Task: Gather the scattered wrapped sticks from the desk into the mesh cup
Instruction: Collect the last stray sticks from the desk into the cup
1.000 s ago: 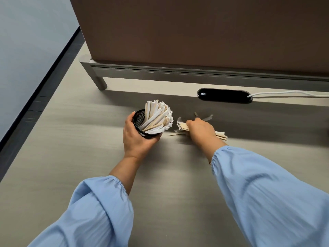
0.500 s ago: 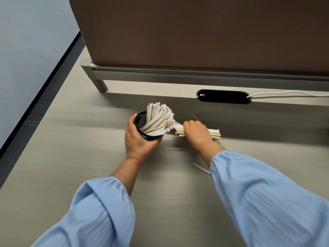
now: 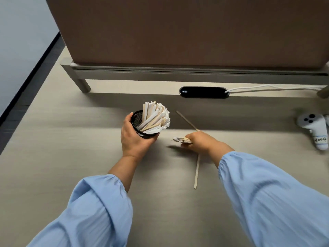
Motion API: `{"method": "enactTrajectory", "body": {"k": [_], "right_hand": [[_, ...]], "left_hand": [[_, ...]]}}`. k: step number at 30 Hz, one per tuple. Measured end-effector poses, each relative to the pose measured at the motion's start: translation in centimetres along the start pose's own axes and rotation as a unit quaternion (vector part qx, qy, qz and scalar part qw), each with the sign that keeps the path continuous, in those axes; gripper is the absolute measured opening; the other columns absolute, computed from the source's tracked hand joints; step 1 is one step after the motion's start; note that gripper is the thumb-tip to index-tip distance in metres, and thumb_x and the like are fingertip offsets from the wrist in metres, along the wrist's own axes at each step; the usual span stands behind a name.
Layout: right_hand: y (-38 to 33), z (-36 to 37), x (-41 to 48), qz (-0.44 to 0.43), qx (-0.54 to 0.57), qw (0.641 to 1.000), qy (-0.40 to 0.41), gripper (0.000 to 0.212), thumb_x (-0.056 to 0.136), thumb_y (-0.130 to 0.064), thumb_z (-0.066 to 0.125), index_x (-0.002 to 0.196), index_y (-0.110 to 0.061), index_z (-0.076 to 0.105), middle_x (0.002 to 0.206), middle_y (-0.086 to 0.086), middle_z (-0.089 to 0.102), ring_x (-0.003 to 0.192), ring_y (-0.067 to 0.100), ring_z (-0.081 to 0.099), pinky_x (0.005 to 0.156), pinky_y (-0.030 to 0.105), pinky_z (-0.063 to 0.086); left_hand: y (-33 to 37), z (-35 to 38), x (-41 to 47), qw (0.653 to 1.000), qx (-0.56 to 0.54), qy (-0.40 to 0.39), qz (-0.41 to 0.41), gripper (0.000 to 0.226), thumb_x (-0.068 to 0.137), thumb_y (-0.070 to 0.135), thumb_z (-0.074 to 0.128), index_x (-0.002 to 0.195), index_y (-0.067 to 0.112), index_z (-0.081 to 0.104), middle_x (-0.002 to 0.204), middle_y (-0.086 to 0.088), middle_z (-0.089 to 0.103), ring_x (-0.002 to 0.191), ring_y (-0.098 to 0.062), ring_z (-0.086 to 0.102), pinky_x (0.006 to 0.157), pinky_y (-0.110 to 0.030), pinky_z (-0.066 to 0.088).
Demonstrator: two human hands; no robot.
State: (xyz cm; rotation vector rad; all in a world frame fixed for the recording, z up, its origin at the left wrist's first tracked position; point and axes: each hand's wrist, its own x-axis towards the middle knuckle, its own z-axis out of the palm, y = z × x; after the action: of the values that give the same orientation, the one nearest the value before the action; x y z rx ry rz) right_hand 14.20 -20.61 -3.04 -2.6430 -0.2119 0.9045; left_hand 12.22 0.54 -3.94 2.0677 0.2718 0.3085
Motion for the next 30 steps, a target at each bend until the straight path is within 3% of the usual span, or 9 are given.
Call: {"method": "enactTrajectory", "body": {"k": [3, 5, 7, 10, 13, 18, 23, 25, 30], "right_hand": [[0.5, 0.5, -1.1, 0.029, 0.003, 1.0, 0.01, 0.013, 0.09, -0.017, 0.05, 0.097, -0.019, 0.06, 0.112, 0.012, 0.065, 0.105, 0.028, 0.058, 0.079, 0.028, 0.041], [1.0, 1.0, -1.7, 0.087, 0.009, 0.995, 0.053, 0.021, 0.088, -0.007, 0.045, 0.104, -0.013, 0.057, 0.118, 0.016, 0.061, 0.11, 0.032, 0.057, 0.084, 0.03, 0.044], [1.7, 1.7, -2.3, 0.16, 0.029, 0.982, 0.092, 0.029, 0.088, -0.014, 0.052, 0.115, -0.008, 0.057, 0.123, 0.016, 0.06, 0.112, 0.032, 0.058, 0.087, 0.031, 0.047], [2.0, 2.6, -3.2, 0.214, 0.037, 0.974, 0.063, 0.048, 0.074, -0.038, 0.073, 0.11, -0.008, 0.061, 0.116, 0.011, 0.064, 0.108, 0.028, 0.061, 0.076, 0.027, 0.044], [1.7, 3.1, -3.4, 0.212, 0.035, 0.975, 0.062, 0.044, 0.075, -0.03, 0.074, 0.109, -0.006, 0.06, 0.115, 0.012, 0.063, 0.107, 0.029, 0.061, 0.074, 0.026, 0.042], [0.4, 3.5, -3.0, 0.158, 0.022, 0.983, 0.089, 0.026, 0.088, -0.016, 0.052, 0.11, -0.005, 0.058, 0.118, 0.017, 0.061, 0.106, 0.033, 0.06, 0.078, 0.029, 0.043], [-0.7, 2.3, -2.1, 0.118, 0.058, 0.983, 0.131, 0.02, 0.093, -0.012, 0.037, 0.112, -0.006, 0.04, 0.114, 0.023, 0.059, 0.095, 0.038, 0.055, 0.071, 0.034, 0.036], [-1.1, 1.7, -1.0, 0.11, 0.067, 0.98, 0.153, 0.016, 0.095, -0.016, 0.039, 0.108, -0.007, 0.039, 0.113, 0.023, 0.059, 0.091, 0.038, 0.053, 0.07, 0.034, 0.035], [-1.2, 0.1, 1.3, 0.117, 0.032, 0.974, 0.193, 0.037, 0.092, -0.033, 0.055, 0.116, -0.006, 0.048, 0.118, 0.017, 0.059, 0.11, 0.035, 0.056, 0.074, 0.035, 0.04]], "left_hand": [[0.7, 0.5, -1.0, 1.0, -0.004, -0.01, 0.014, 0.098, 0.045, 0.051, 0.075, 0.128, 0.016, 0.036, 0.122, -0.006, 0.056, 0.112, -0.022, 0.054, 0.098, -0.043, 0.044], [1.0, 0.8, -1.8, 1.0, -0.006, -0.016, 0.021, 0.098, 0.045, 0.051, 0.074, 0.128, 0.015, 0.036, 0.122, -0.006, 0.056, 0.112, -0.022, 0.054, 0.098, -0.042, 0.043], [1.3, 0.9, -2.5, 0.999, -0.007, -0.02, 0.025, 0.099, 0.044, 0.052, 0.073, 0.128, 0.014, 0.037, 0.122, -0.006, 0.056, 0.111, -0.023, 0.054, 0.098, -0.043, 0.043], [1.7, 1.0, -3.4, 0.999, -0.004, -0.024, 0.028, 0.099, 0.044, 0.053, 0.072, 0.128, 0.014, 0.037, 0.121, -0.007, 0.056, 0.111, -0.025, 0.053, 0.098, -0.042, 0.043], [1.8, 0.9, -4.0, 0.999, 0.003, -0.026, 0.029, 0.099, 0.044, 0.054, 0.07, 0.128, 0.013, 0.037, 0.121, -0.009, 0.056, 0.111, -0.026, 0.053, 0.098, -0.041, 0.043], [1.7, 0.7, -4.2, 0.999, 0.008, -0.028, 0.029, 0.1, 0.044, 0.054, 0.07, 0.127, 0.012, 0.037, 0.12, -0.01, 0.056, 0.111, -0.027, 0.053, 0.097, -0.044, 0.043], [1.2, 0.2, -3.4, 0.999, 0.014, -0.024, 0.026, 0.1, 0.044, 0.055, 0.07, 0.128, 0.013, 0.037, 0.122, -0.009, 0.056, 0.112, -0.027, 0.053, 0.097, -0.045, 0.043], [1.1, 0.0, -2.7, 0.999, 0.014, -0.02, 0.024, 0.099, 0.044, 0.055, 0.071, 0.128, 0.014, 0.037, 0.122, -0.008, 0.056, 0.112, -0.026, 0.053, 0.097, -0.045, 0.043], [0.6, 0.3, -0.7, 0.999, 0.018, -0.013, 0.023, 0.098, 0.045, 0.054, 0.074, 0.128, 0.017, 0.036, 0.122, -0.007, 0.055, 0.112, -0.024, 0.054, 0.097, -0.045, 0.044]]}}
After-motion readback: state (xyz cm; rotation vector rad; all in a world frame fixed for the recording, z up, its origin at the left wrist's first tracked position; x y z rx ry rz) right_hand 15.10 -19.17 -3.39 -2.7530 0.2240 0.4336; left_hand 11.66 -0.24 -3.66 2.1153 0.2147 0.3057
